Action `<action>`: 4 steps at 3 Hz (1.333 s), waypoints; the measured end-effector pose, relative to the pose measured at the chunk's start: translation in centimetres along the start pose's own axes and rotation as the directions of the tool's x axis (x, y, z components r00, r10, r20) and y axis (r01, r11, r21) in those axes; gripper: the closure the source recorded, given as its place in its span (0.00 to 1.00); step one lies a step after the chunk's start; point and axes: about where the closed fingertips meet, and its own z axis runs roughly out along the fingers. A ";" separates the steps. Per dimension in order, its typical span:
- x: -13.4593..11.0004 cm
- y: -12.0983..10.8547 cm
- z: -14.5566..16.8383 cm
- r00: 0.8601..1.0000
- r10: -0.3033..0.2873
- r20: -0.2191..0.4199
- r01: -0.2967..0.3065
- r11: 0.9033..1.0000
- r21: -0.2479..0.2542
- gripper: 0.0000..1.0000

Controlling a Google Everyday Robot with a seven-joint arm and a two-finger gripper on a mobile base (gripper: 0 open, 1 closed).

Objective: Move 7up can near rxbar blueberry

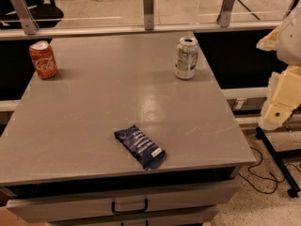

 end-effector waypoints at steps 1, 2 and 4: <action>0.0 0.0 0.0 1.000 0.000 0.000 0.000 1.000 0.000 0.00; 0.1 -0.5 0.0 0.999 0.025 0.024 -0.025 1.000 -0.002 0.00; -0.5 -8.3 5.5 0.953 0.136 0.271 -0.135 0.991 -0.022 0.00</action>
Offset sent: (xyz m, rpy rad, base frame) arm 0.0093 -0.0060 -0.0047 0.0653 0.0218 -0.0373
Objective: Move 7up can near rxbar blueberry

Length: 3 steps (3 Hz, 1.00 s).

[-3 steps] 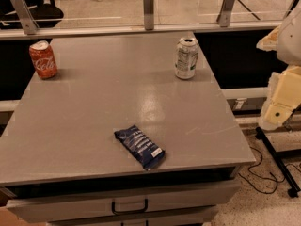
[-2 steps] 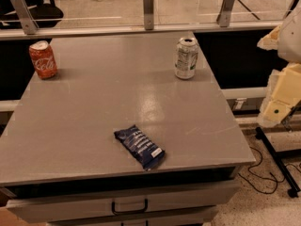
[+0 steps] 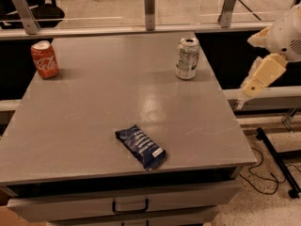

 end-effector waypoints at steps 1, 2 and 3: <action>-2.0 -4.0 4.4 0.988 0.043 0.146 -0.043 0.999 0.000 0.00; -4.4 -7.5 8.3 0.958 0.089 0.274 -0.090 0.996 -0.008 0.00; -6.6 -9.4 11.4 0.917 0.149 0.370 -0.142 0.989 -0.045 0.00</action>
Offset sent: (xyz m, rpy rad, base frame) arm 0.1691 0.0596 -0.0467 0.4449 -0.1268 -0.0540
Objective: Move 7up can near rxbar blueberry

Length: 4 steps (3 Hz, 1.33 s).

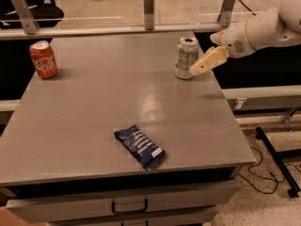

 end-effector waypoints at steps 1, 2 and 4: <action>-1.2 -0.1 2.7 0.996 0.051 0.069 -0.048 0.998 -0.037 0.05; -1.9 0.4 4.1 0.992 0.090 0.090 -0.083 0.994 -0.072 0.23; -4.7 0.7 2.0 0.975 0.110 0.195 -0.088 0.989 -0.122 0.70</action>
Offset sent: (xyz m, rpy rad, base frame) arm 0.0224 0.0535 -0.0116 0.1900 0.0844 0.0062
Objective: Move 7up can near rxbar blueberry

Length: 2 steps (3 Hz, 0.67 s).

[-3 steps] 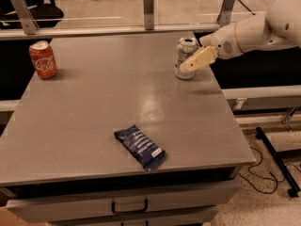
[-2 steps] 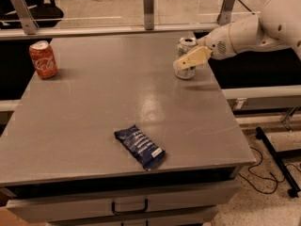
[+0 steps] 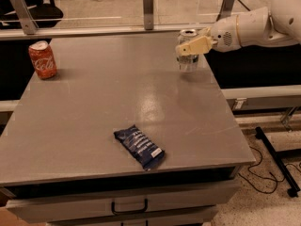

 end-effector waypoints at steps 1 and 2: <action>-0.2 0.1 0.2 1.000 -0.001 0.004 0.001 1.000 -0.005 0.93; -0.2 0.1 0.4 1.000 -0.001 0.004 0.001 1.000 -0.008 1.00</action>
Offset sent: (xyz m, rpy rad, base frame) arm 0.0006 0.0024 0.0017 0.0050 -0.0017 0.0041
